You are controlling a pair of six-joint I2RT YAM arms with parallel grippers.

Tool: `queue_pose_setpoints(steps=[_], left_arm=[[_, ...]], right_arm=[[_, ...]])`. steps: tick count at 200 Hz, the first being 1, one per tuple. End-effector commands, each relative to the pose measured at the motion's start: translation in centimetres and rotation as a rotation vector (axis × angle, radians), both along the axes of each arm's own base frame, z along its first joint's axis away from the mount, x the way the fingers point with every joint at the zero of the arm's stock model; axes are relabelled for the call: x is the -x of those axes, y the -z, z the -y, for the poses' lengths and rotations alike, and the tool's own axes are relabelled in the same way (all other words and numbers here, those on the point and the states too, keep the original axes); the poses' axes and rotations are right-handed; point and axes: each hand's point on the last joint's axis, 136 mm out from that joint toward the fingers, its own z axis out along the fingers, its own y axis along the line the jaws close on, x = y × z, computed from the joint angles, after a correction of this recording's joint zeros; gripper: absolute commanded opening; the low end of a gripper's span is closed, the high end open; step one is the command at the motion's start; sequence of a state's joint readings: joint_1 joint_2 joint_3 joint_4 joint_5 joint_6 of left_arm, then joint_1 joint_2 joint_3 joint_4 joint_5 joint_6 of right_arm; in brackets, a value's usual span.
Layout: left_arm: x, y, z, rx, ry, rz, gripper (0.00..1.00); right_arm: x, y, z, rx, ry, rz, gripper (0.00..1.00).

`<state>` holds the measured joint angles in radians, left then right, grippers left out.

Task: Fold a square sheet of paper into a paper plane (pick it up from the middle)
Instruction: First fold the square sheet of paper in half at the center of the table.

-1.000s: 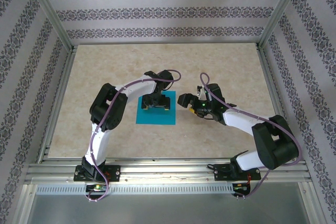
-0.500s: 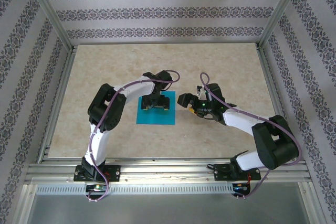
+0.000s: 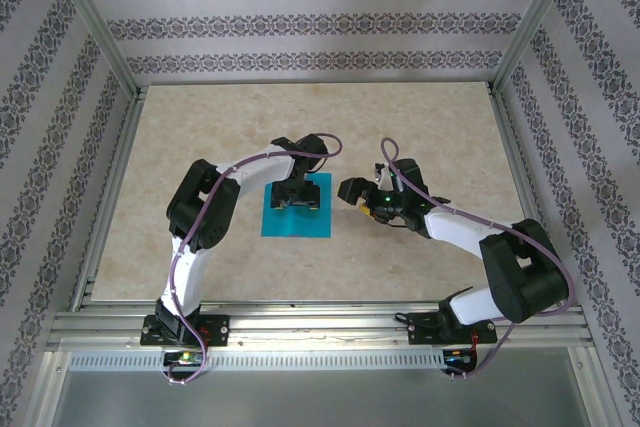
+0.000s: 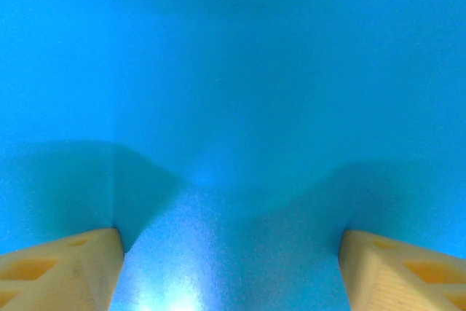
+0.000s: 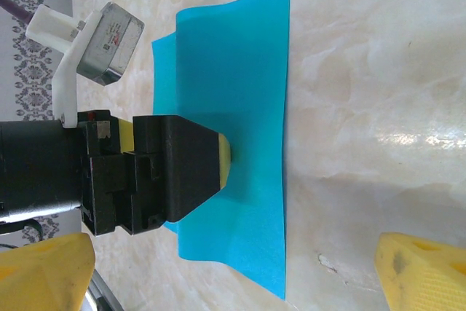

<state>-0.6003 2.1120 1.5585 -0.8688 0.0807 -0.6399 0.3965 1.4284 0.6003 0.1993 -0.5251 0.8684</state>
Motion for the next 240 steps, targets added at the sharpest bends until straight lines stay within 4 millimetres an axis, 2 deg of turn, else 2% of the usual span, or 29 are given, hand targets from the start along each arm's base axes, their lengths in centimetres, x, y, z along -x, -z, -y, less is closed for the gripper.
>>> queue_pose_setpoints(steps=[1,54,75,98,136,162,195,227,240], left_arm=[[0.0,1.3,1.2,0.075,0.004,-0.011,0.75],[-1.0,-1.0,2.1,0.146,0.018,0.086,0.56],[-1.4,-1.7,2.5,0.187,0.016,0.128,0.53],[-1.6,-2.2,2.5,0.201,0.010,0.157,0.43],[-2.0,-3.7,3.2,0.263,0.011,0.206,0.42],[-2.5,-6.1,4.4,0.358,-0.003,0.260,0.42],[-2.9,-9.2,6.3,0.503,-0.023,0.295,0.44],[-2.9,-11.6,9.0,0.703,-0.032,0.294,0.45],[-2.7,-11.9,9.9,0.772,-0.044,0.276,0.45]], right_arm=[[-0.3,-1.1,-0.2,-0.012,-0.002,0.021,0.98],[-0.1,-1.3,0.2,0.000,0.011,0.030,0.98],[-0.1,-1.3,0.7,0.007,0.036,0.030,0.98],[0.0,-1.8,1.5,0.011,0.077,0.040,0.98],[0.0,-2.8,4.5,0.069,0.206,0.097,0.98],[0.3,-2.5,8.2,0.121,0.367,0.087,0.98],[0.9,-3.2,11.5,0.120,0.492,0.153,0.98],[1.3,-4.0,12.6,0.102,0.493,0.194,0.98],[1.4,-3.9,12.5,0.081,0.481,0.182,0.98]])
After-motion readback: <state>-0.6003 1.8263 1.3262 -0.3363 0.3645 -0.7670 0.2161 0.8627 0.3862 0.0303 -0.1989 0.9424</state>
